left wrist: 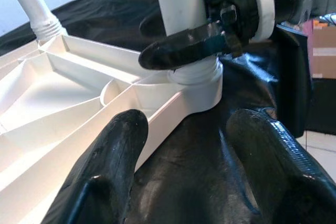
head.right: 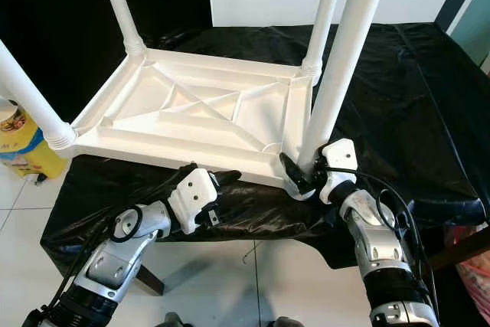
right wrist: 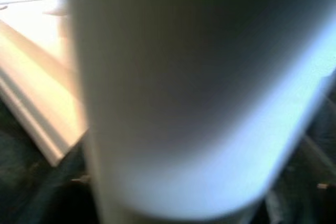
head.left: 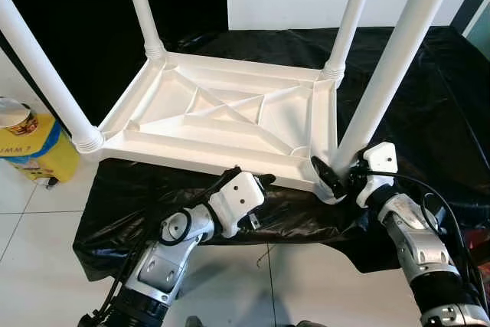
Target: Building children table
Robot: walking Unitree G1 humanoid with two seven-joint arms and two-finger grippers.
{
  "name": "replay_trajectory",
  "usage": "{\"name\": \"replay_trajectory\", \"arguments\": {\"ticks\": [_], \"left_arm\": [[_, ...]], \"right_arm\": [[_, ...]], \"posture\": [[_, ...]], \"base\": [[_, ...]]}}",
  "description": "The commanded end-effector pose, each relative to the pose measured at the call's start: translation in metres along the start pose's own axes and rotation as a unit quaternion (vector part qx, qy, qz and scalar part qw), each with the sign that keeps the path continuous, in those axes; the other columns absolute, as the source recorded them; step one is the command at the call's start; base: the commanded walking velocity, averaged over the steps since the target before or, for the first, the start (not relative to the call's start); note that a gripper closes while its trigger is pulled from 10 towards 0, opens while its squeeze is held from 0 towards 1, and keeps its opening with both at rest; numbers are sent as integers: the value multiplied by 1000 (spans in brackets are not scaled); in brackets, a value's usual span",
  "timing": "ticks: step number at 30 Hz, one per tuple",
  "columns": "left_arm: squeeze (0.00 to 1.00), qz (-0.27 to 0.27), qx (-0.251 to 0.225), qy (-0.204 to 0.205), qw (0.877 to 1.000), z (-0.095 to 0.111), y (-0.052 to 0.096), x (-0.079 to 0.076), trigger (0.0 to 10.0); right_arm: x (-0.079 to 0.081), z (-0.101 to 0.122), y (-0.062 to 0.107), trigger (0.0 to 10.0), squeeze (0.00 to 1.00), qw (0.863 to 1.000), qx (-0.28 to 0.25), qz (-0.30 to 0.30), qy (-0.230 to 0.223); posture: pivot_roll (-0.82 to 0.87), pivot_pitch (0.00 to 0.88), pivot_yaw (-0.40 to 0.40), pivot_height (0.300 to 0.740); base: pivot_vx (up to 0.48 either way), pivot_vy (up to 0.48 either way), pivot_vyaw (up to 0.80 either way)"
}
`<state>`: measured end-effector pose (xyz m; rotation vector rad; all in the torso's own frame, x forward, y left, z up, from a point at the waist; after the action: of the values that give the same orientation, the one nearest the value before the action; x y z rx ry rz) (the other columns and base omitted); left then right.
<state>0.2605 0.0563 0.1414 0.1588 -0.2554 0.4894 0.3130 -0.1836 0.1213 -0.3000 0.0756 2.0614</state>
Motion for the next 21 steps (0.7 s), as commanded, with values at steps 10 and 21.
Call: {"name": "replay_trajectory", "arguments": {"ticks": [10,21], "left_arm": [[0,19,3,7,1000,-2,0,2,10000],[0,18,-3,8,1000,-1,-5,2,10000]], "right_arm": [[-9,-10,8,0,0,1000,17,1,8],[-9,-15,19,10000,0,998,23,-61,-11]], "posture": [[-24,83,-20,740],[-52,79,-24,740]], "base": [[0,0,0],[0,0,0]]}}
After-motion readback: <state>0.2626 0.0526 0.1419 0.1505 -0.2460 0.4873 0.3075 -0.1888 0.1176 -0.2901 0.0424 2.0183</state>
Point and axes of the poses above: a point about 5 cm out from each wrist's last joint towards the gripper, its own y axis pointing back from the gripper into the wrist, its own z axis along the axis of the wrist's last joint, x = y × z, the point moved 1 cm from there along -y, pointing out of the wrist towards the gripper, and after that the axes turned 5 degrees about y, right-handed, at the moved point
